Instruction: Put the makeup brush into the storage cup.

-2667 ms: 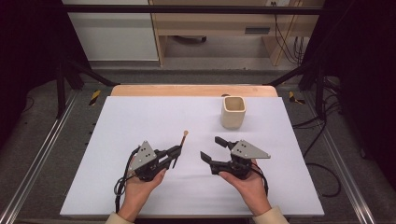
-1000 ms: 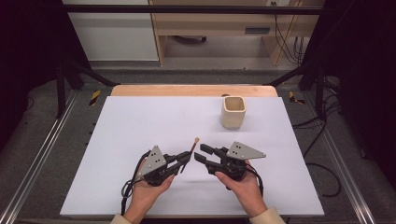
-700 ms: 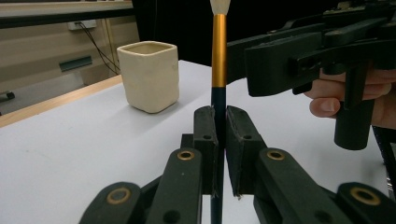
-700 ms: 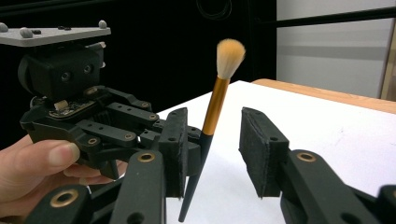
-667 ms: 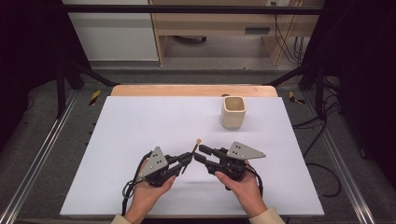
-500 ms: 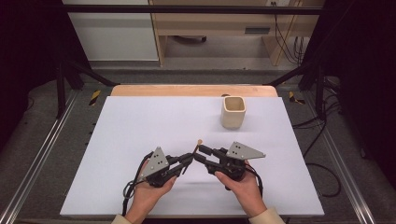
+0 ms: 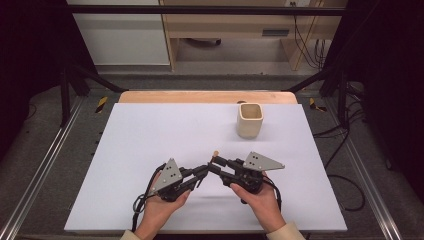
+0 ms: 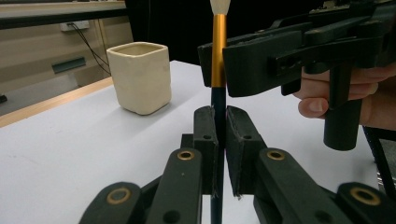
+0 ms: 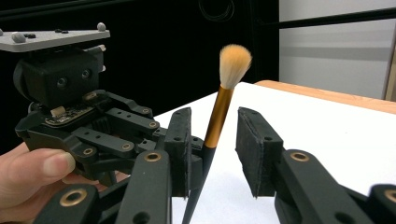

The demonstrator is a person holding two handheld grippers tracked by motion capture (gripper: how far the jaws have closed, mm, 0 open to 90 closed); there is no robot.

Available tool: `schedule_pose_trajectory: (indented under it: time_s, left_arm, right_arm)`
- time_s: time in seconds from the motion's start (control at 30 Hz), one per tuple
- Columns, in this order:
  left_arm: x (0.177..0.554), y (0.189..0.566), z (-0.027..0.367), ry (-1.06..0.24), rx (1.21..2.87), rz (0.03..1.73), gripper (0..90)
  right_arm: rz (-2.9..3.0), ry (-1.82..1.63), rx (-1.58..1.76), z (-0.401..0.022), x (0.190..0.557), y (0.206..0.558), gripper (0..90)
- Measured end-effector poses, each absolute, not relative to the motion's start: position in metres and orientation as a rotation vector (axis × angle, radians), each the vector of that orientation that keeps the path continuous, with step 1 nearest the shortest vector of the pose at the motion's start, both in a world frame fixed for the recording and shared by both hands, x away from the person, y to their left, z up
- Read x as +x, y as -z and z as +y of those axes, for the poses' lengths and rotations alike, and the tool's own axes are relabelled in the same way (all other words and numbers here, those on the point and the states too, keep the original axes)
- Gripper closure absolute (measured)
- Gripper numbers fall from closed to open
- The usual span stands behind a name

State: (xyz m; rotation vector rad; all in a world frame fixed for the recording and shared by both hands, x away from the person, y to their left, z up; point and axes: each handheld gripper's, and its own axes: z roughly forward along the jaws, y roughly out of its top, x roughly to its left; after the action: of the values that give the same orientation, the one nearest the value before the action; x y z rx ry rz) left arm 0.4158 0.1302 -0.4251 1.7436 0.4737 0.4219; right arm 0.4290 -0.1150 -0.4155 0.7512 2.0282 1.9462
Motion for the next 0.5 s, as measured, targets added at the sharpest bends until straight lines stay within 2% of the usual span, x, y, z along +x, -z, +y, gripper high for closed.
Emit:
schedule_pose_trajectory:
  time_s: [0.5]
  left_arm:
    - [0.4137,0.4238,0.1275,-0.417,1.744,0.463,82.7]
  right_arm:
    - [2.018,-1.954,0.741,-0.1156,0.4286,0.4150,71.9]
